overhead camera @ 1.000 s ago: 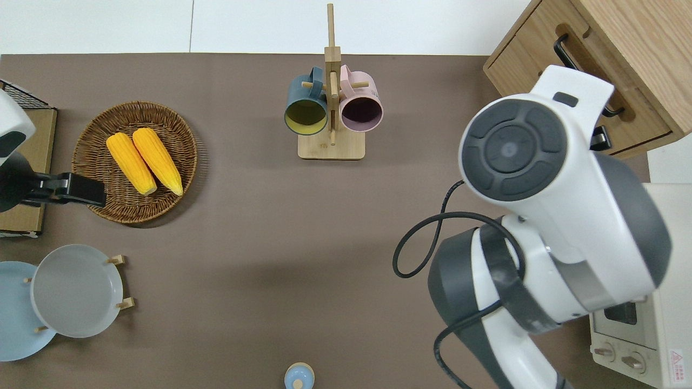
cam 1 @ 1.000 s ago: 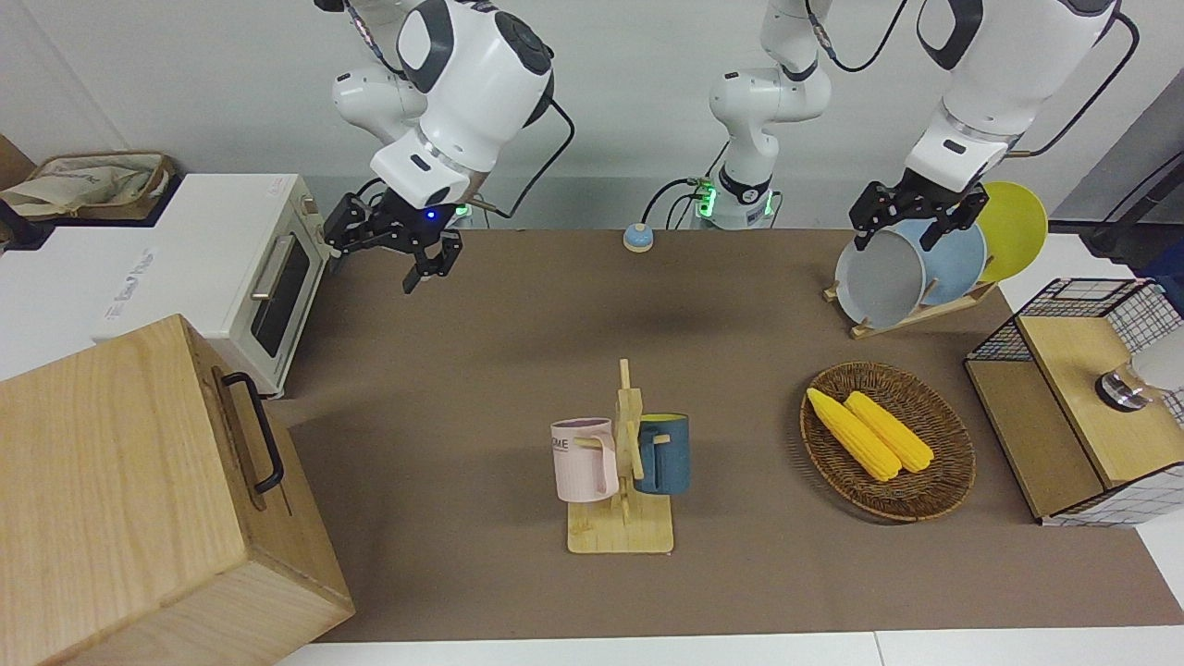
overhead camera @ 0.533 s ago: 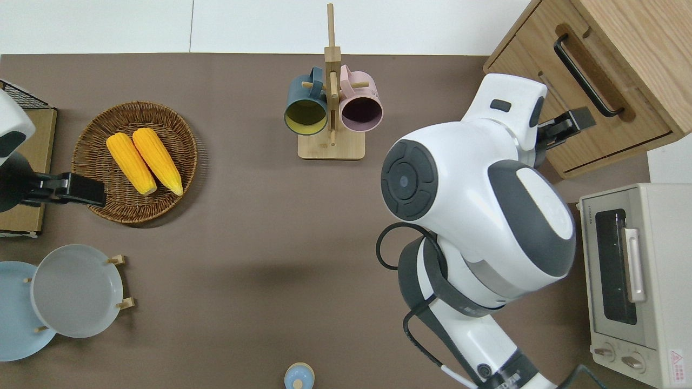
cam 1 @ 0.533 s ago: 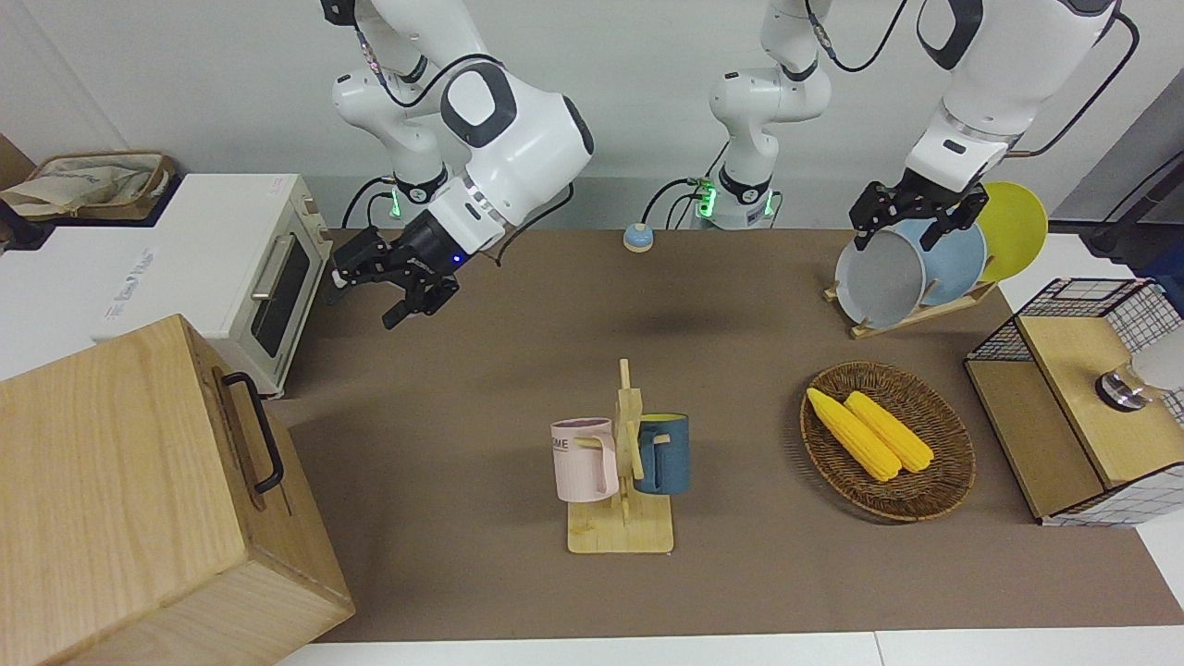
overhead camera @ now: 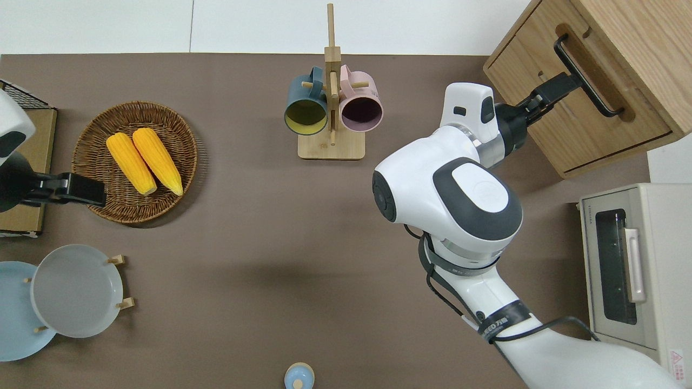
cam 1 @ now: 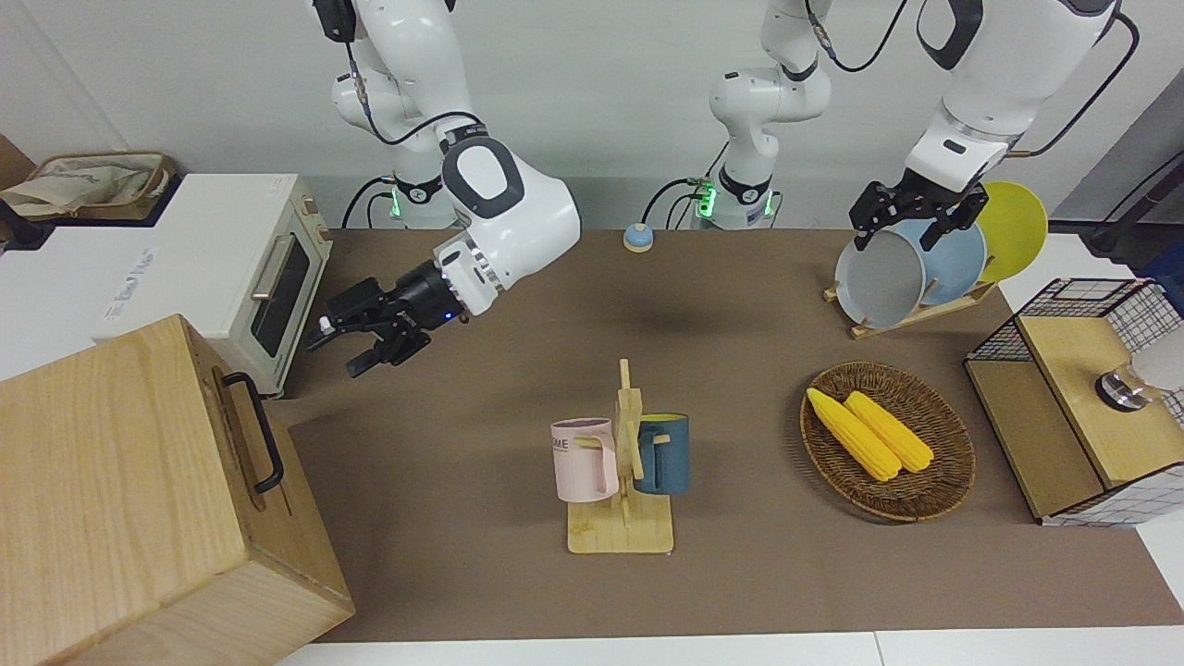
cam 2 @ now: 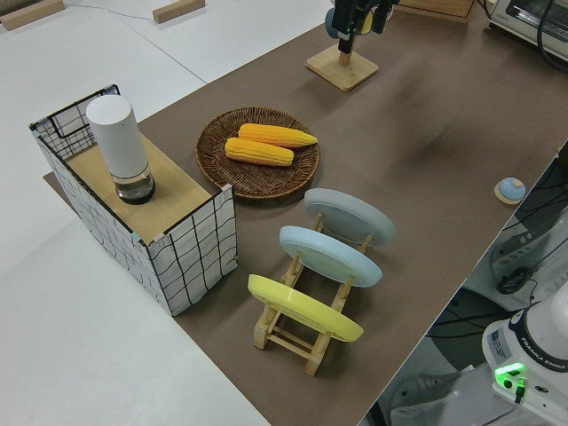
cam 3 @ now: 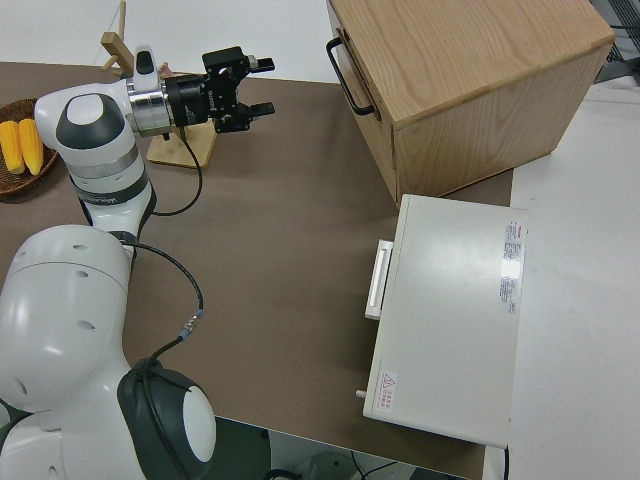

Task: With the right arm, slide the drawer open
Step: 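Grasp the black drawer handle with the right gripper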

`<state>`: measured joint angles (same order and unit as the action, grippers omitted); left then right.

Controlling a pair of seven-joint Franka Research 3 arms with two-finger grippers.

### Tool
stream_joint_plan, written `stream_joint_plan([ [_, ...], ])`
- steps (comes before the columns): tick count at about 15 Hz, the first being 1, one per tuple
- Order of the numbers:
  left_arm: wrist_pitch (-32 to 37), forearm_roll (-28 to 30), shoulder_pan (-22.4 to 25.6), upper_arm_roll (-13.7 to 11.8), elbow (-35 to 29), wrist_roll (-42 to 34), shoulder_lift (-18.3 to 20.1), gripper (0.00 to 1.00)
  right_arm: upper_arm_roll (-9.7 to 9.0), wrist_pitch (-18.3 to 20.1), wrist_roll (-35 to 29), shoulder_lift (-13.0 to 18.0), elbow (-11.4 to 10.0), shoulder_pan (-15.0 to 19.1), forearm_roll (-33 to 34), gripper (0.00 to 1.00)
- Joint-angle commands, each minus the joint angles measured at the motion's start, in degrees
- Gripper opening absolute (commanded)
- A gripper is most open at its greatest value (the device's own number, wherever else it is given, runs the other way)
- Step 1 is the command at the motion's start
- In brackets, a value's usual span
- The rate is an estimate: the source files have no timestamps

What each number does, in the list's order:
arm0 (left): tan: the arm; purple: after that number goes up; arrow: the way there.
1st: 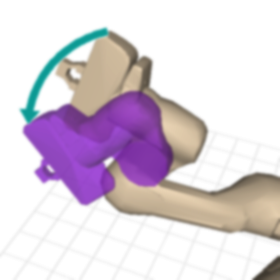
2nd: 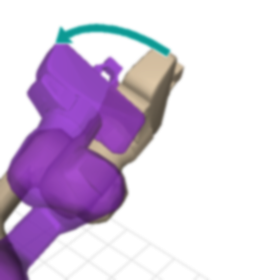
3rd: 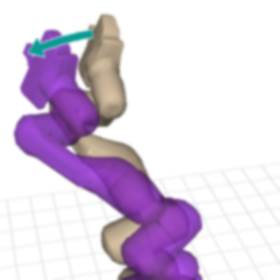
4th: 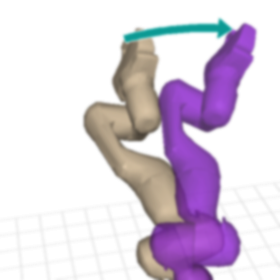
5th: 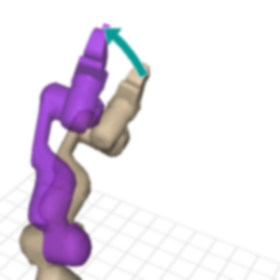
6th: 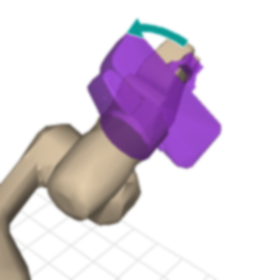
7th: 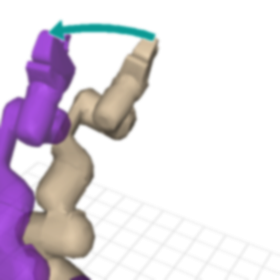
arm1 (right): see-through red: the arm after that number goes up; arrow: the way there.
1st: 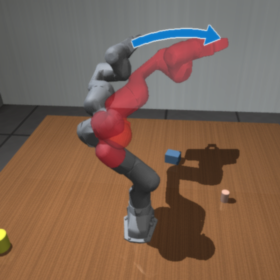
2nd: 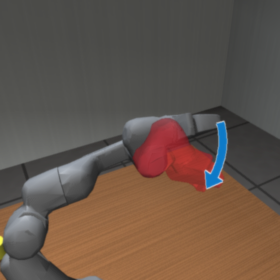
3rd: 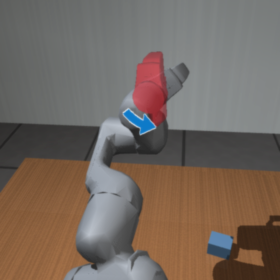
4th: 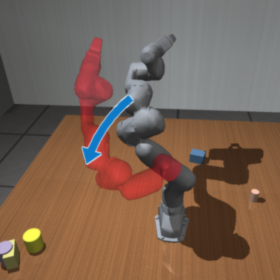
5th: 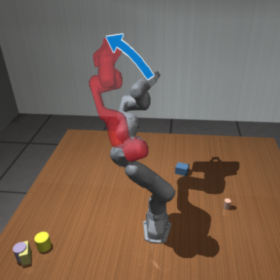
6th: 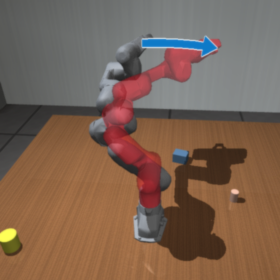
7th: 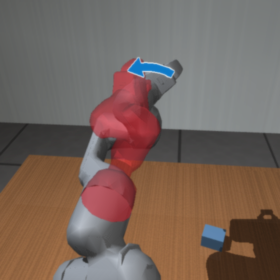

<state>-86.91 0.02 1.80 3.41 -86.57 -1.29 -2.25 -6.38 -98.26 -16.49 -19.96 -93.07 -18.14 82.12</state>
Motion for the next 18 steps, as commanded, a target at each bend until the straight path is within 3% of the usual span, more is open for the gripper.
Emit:
stream_joint_plan([
  [1, 1.13, -0.98, 0.22, 0.37, 1.40, -0.56, -0.65, 0.99, -0.57, -1.93, -3.98, -2.70, -0.70, 2.67, 8.13, 0.983],
  [7, 1.13, -0.98, 0.22, 0.37, 1.49, -0.56, -0.65, 0.99, -0.57, -2.99, -10.05, -5.69, -0.70, 4.86, 15.43, 0.981],
  [18, 1.13, -0.98, 0.22, 0.37, 1.49, -0.56, -0.65, 0.99, -0.48, -3.87, -16.47, -8.77, -0.44, 7.94, 22.29, 0.971],
])
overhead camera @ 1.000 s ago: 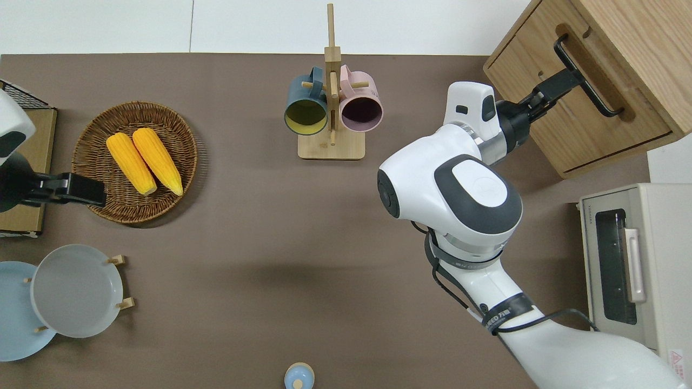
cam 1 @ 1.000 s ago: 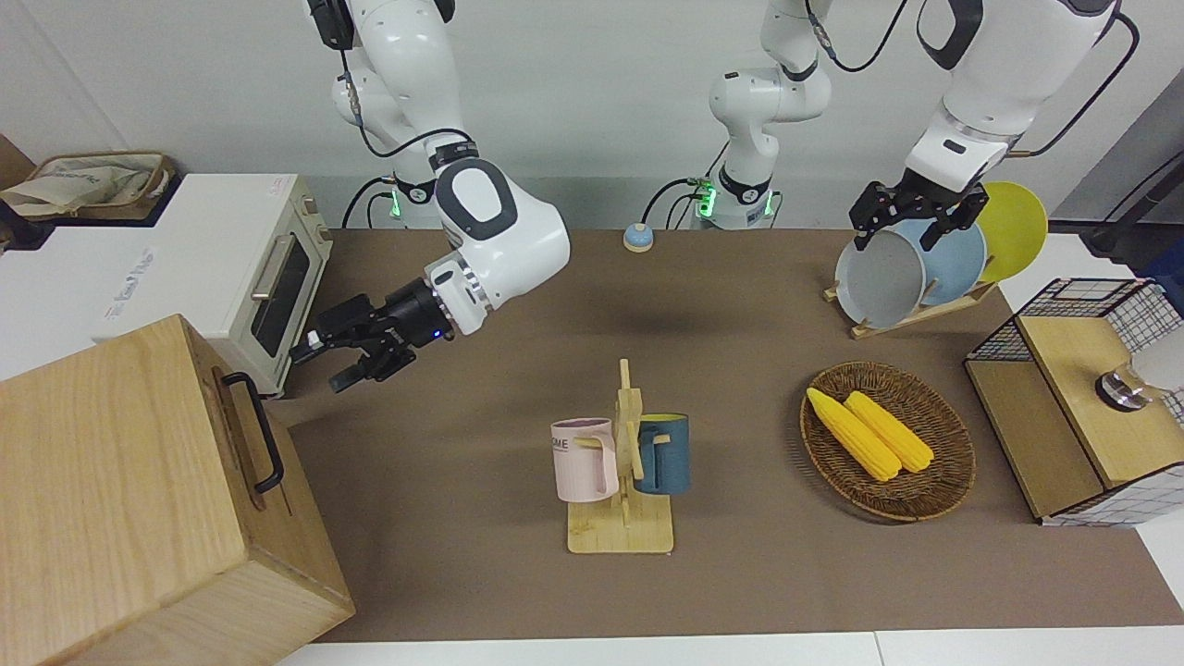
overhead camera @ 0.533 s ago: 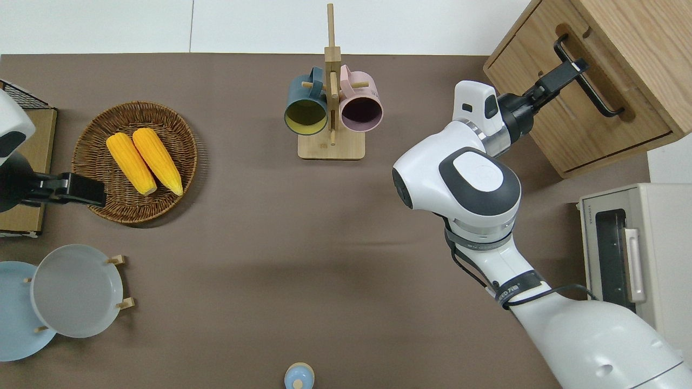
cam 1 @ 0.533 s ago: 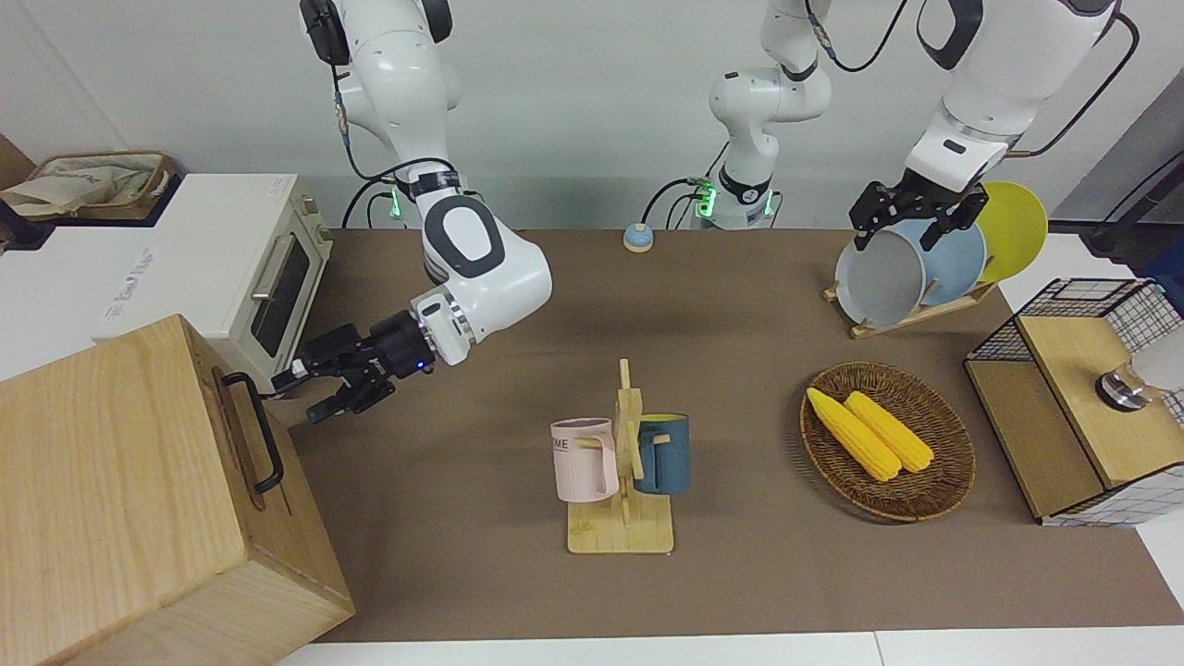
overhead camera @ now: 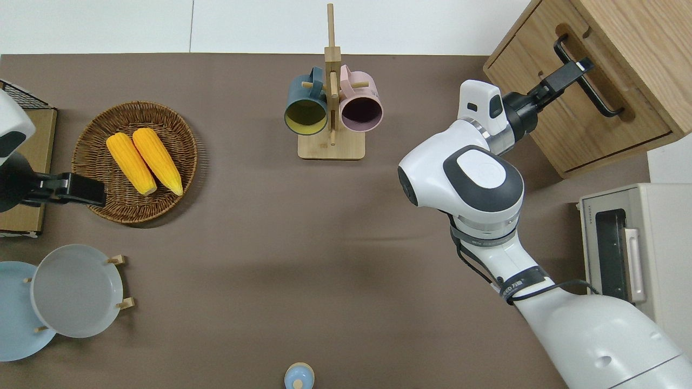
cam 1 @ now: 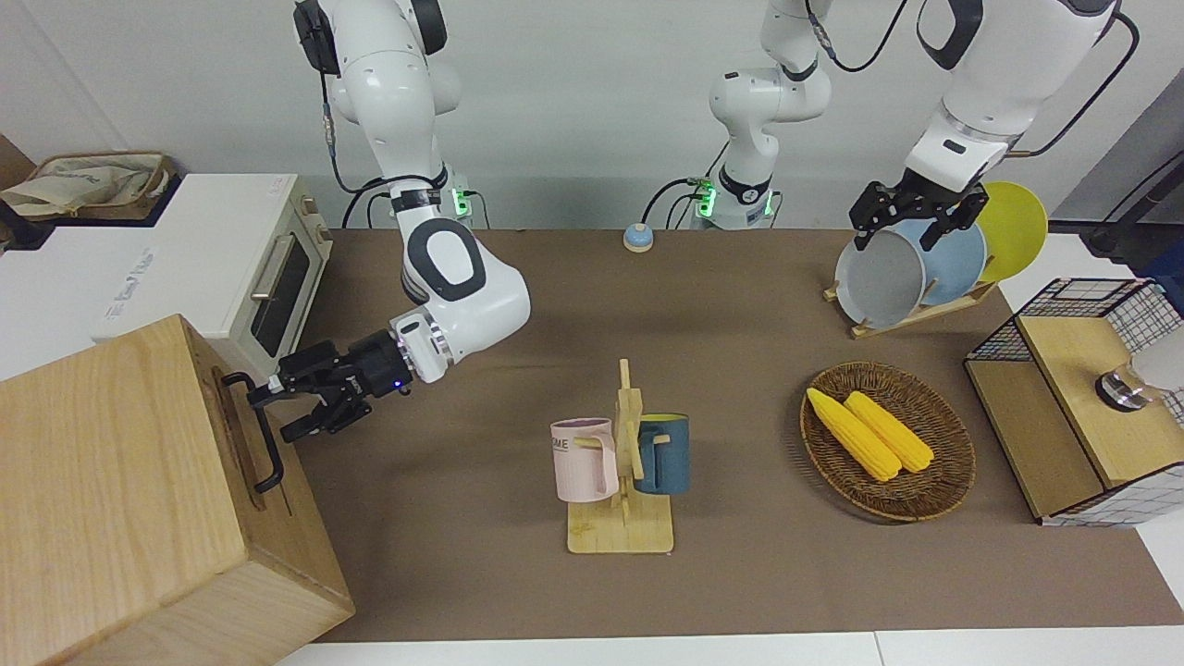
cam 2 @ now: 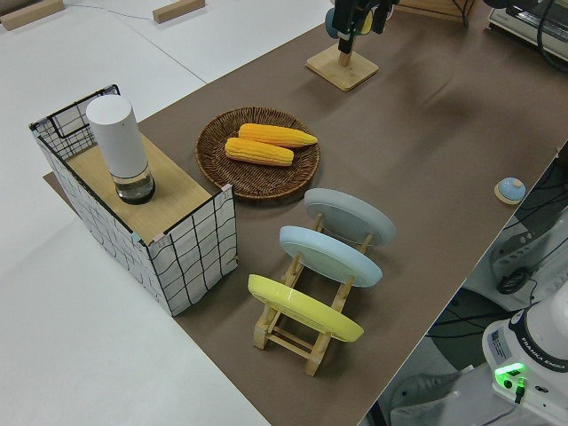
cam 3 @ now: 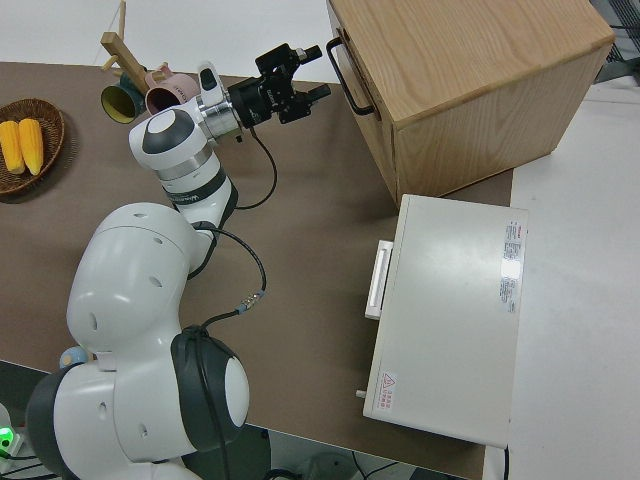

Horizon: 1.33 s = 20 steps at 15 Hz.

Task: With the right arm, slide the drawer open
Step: 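Pull the drawer handle toward the robot with the right gripper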

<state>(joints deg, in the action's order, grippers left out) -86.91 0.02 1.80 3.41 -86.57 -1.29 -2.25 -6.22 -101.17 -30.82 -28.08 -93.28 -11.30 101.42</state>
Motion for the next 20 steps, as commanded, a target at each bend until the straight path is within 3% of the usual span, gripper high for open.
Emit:
stream_joint_plan([
  [1, 1.13, -0.98, 0.22, 0.37, 1.49, -0.56, -0.65, 0.99, -0.64, -0.96, -2.48, -0.75, -0.24, 1.45, 3.17, 0.958],
  [5, 1.13, -0.98, 0.22, 0.37, 1.49, -0.56, -0.74, 0.99, -0.64, -2.62, -2.93, -0.83, -0.24, 2.33, 3.52, 0.758],
  [10, 1.13, -0.98, 0.22, 0.37, 1.49, -0.56, -0.65, 0.99, -0.64, -3.24, -2.84, -1.27, -0.24, 2.86, 4.32, 0.147],
  [12, 1.13, -0.98, 0.22, 0.37, 1.49, -0.56, -0.65, 0.99, -0.64, -3.68, -2.75, -1.27, -0.24, 3.03, 4.23, 0.001],
  [20, 1.13, -0.98, 0.22, 0.37, 1.40, -0.56, -0.65, 0.99, -0.64, -2.98, -2.22, -1.19, -0.33, 1.90, 3.53, 0.000],
])
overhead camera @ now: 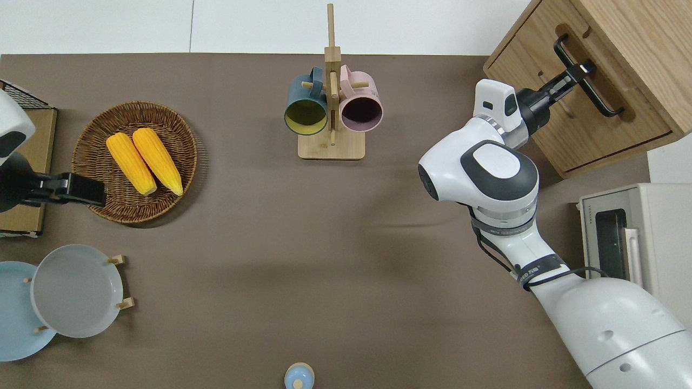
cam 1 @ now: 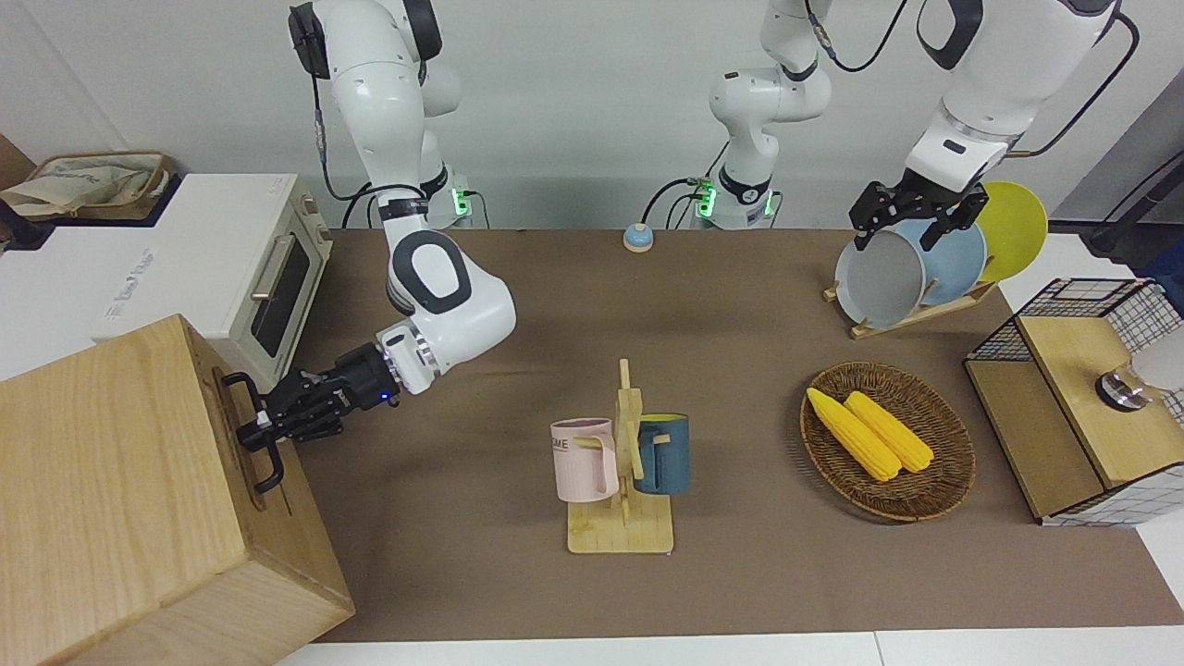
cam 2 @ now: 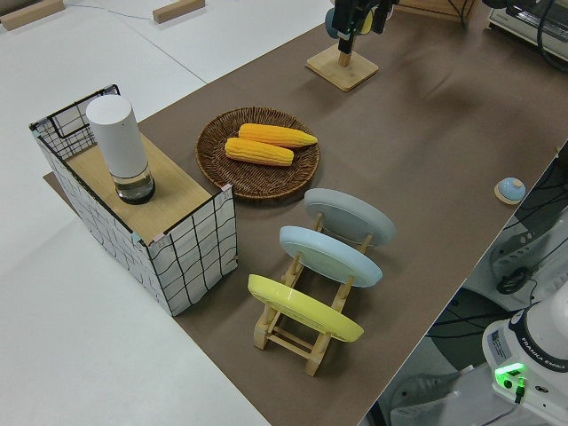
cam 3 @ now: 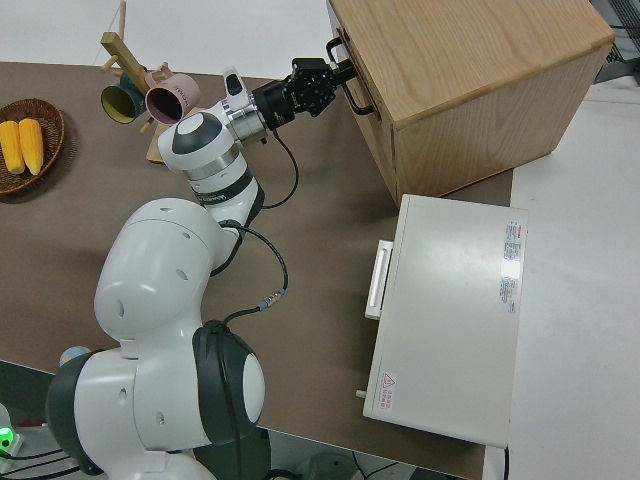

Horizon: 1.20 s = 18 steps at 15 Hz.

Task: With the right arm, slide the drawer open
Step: 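Pull the drawer handle toward the robot with the right gripper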

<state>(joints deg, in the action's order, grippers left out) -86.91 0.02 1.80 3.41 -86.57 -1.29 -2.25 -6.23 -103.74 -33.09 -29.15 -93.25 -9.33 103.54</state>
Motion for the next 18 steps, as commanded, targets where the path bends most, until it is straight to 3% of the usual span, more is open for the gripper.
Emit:
stream_joint_plan([
  [1, 1.13, -0.98, 0.22, 0.37, 1.40, -0.56, -0.65, 0.99, -0.63, -0.41, 0.04, -0.03, -0.44, -0.16, 1.40, 0.000],
  [7, 1.13, -0.98, 0.22, 0.37, 1.40, -0.56, -0.65, 0.99, -0.63, 0.55, 0.22, 0.14, -0.62, -3.15, -0.62, 0.000],
  [18, 1.13, -0.98, 0.22, 0.37, 1.49, -0.56, -0.74, 0.99, -0.63, 8.37, 0.40, 0.06, -0.27, -11.85, -7.47, 0.000],
])
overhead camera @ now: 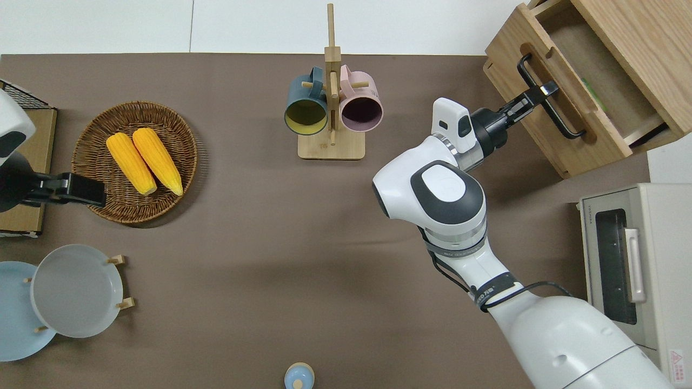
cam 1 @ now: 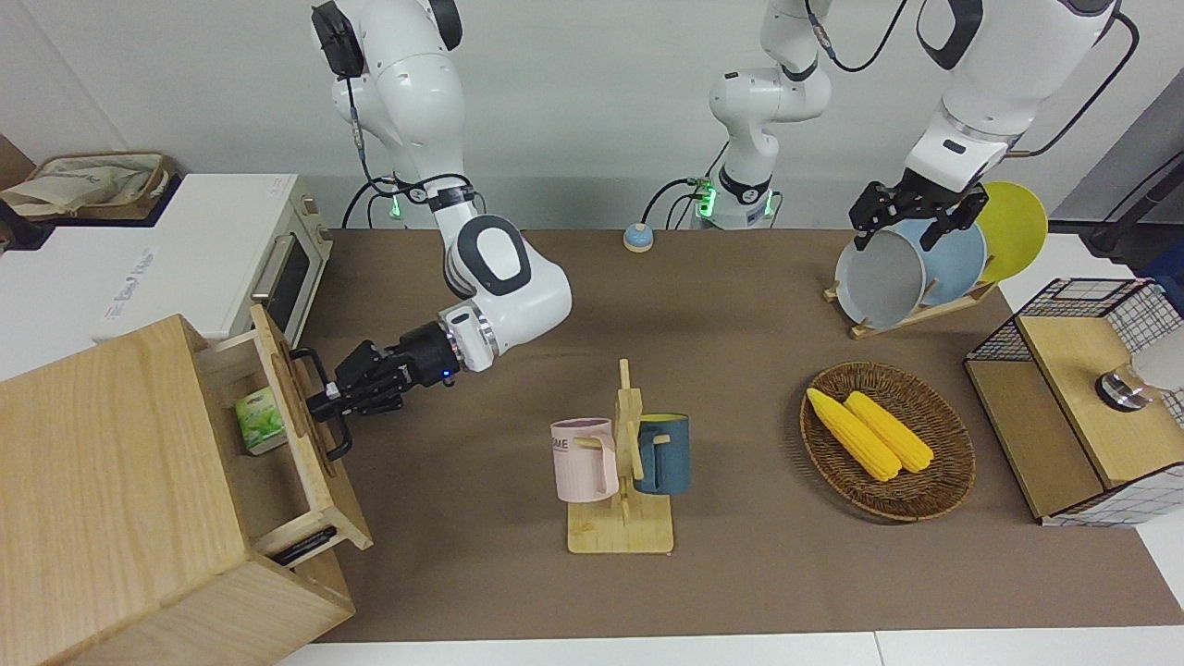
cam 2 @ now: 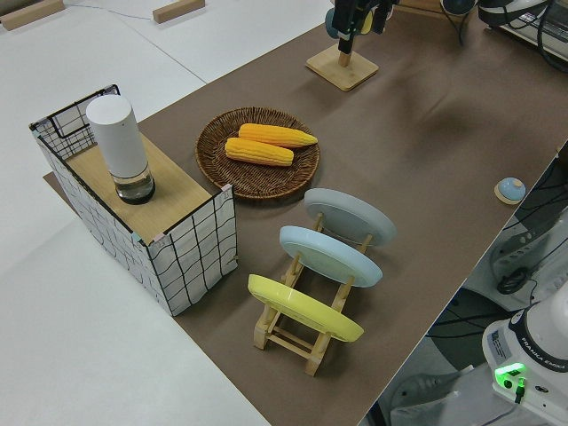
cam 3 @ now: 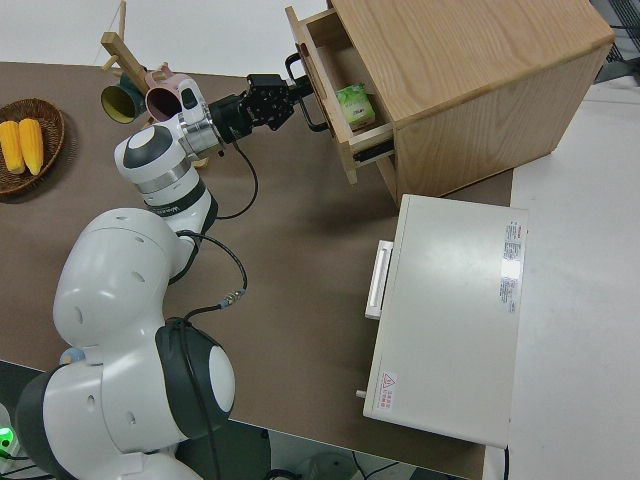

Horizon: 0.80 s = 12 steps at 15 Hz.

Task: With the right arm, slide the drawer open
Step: 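Pull the drawer handle toward the robot with the right gripper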

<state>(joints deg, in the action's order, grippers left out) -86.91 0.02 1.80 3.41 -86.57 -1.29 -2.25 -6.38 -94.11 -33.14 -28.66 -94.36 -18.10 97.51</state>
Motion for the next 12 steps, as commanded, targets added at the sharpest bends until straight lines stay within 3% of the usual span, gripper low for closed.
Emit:
stream_joint_plan([
  [1, 1.13, -0.98, 0.22, 0.37, 1.49, -0.56, -0.65, 0.99, -0.48, -0.38, 0.44, -0.35, 0.93, -3.95, -2.49, 0.000],
  [12, 1.13, -0.98, 0.22, 0.37, 1.40, -0.56, -0.65, 0.99, -0.48, 8.06, 0.44, -0.26, 1.81, -13.54, -9.88, 0.000],
])
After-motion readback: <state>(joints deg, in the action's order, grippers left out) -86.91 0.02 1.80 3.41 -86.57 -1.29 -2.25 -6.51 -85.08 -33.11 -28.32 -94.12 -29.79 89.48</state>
